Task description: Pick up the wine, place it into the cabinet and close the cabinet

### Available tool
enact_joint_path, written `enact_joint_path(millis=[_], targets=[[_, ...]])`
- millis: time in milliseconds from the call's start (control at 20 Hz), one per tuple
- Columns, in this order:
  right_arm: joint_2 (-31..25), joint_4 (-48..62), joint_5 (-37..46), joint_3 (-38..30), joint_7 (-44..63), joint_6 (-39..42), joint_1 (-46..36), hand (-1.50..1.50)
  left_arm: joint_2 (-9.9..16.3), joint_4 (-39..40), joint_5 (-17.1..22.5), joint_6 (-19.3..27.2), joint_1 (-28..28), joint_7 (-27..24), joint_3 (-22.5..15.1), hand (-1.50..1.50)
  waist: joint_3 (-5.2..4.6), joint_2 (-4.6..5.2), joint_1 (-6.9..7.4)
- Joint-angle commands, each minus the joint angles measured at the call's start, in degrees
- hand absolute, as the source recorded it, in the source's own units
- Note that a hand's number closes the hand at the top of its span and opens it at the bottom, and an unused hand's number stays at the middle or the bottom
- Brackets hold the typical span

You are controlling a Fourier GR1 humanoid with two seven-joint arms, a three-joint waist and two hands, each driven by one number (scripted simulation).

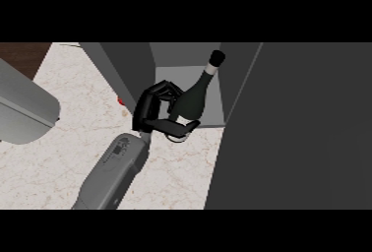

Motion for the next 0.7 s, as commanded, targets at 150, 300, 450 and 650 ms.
enact_joint_path(millis=[150,300,450,650], targets=[[-0.43,-10.5,-2.22,-0.18,3.62,1.0,1.91,-1.5,-0.02,10.52,6.09,3.36,-8.4,-3.25,-1.33,1.5,-0.01,0.18,-0.56],[-1.08,-11.59,-1.12,-0.34,3.86,0.95,2.36,-1.5,-0.02,13.74,9.39,4.52,-9.69,-4.22,-3.56,1.5,-0.04,0.17,-1.18],[-1.26,-11.51,-3.52,-0.35,0.48,1.71,5.03,-1.5,-0.02,18.9,7.55,5.25,-15.43,-2.52,-0.74,1.5,0.04,0.3,-2.14],[0.2,-9.77,-2.84,0.92,-0.24,1.69,4.5,-1.5,-0.02,25.49,5.44,6.05,-18.59,-3.33,-1.72,1.5,0.01,0.41,-1.71]])
